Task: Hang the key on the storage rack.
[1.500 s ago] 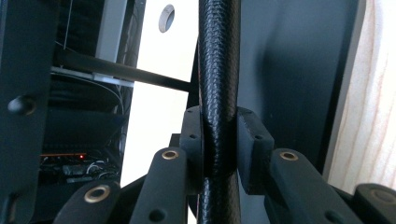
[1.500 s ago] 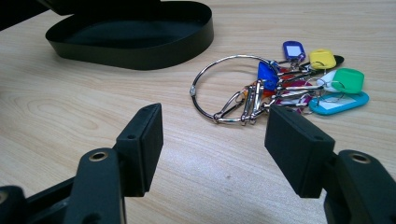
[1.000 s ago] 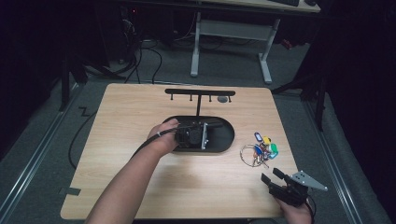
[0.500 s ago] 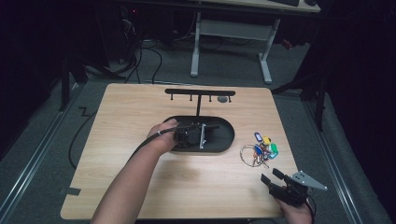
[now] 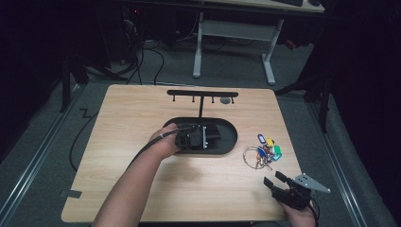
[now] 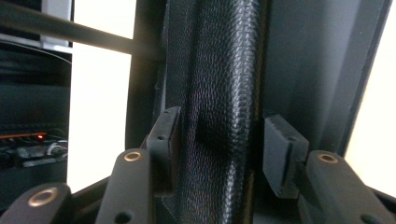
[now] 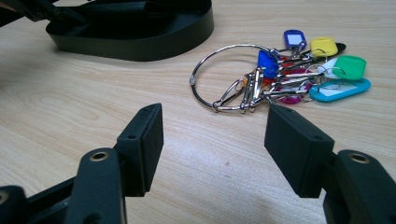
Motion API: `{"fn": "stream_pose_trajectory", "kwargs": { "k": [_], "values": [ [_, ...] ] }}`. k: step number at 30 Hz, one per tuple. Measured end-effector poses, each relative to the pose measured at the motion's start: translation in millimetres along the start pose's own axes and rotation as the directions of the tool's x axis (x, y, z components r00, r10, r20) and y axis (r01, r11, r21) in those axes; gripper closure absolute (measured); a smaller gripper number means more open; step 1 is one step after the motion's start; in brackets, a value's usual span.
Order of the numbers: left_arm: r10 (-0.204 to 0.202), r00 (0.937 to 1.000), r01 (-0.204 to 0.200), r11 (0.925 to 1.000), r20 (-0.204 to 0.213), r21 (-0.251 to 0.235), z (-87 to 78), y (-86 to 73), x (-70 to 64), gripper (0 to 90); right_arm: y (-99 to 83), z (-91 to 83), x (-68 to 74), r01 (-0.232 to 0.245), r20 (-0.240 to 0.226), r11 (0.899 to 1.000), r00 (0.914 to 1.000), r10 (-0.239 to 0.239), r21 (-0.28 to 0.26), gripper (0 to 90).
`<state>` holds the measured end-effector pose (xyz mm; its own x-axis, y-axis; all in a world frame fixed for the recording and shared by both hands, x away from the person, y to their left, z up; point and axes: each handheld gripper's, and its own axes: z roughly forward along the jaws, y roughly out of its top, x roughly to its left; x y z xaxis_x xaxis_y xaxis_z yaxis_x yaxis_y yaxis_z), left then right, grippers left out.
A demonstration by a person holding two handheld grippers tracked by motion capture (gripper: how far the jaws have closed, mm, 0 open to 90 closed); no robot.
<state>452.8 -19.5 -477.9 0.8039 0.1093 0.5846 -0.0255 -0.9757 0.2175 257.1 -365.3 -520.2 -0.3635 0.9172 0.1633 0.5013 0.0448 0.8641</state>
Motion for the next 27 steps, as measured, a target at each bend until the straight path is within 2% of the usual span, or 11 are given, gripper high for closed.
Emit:
{"fn": "stream_pose_trajectory", "kwargs": {
  "k": [4, 6, 8, 11, 20, 22, 27],
  "values": [
    [-0.033, 0.9993, 0.034, 0.9988, 0.020, -0.036, -11.3, -0.4, 2.2, 46.7, 1.2, 0.7, 0.8, 0.006, 0.000, 1.000, 1.0000, -0.006, -0.002, 38.1],
    [-0.051, 0.9987, 0.051, 0.9973, 0.000, -0.054, -17.9, -0.3, 3.6, 49.8, 1.1, 1.8, 1.4, 0.009, 0.000, 1.000, 1.0000, -0.009, 0.003, 38.0],
    [-0.087, 0.9961, 0.088, 0.9943, 0.011, -0.061, -23.0, -1.3, 6.8, 49.4, 0.9, 2.8, 1.9, 0.011, -0.001, 1.000, 0.9999, -0.011, 0.009, 38.0],
    [-0.119, 0.9928, 0.120, 0.9909, 0.009, -0.061, -26.5, -4.7, 8.3, 49.6, 1.3, 2.6, 3.2, 0.014, 0.001, 1.000, 0.9999, -0.014, 0.009, 38.1],
    [-0.155, 0.9879, 0.155, 0.9855, 0.011, -0.070, -30.0, -13.0, 10.7, 49.5, 1.6, 4.1, 5.5, 0.023, 0.002, 1.000, 0.9997, -0.023, 0.015, 38.1],
    [-0.169, 0.9855, 0.170, 0.9826, 0.015, -0.076, -29.8, -14.5, 11.1, 49.1, 1.6, 4.3, 5.5, 0.023, 0.001, 1.000, 0.9997, -0.024, 0.015, 38.1],
    [-0.237, 0.9693, 0.243, 0.9629, 0.066, -0.117, -31.8, -19.1, 8.3, 48.1, 1.6, 4.5, 4.6, 0.025, 0.001, 1.000, 0.9997, -0.025, 0.014, 38.1]
  ]
}}
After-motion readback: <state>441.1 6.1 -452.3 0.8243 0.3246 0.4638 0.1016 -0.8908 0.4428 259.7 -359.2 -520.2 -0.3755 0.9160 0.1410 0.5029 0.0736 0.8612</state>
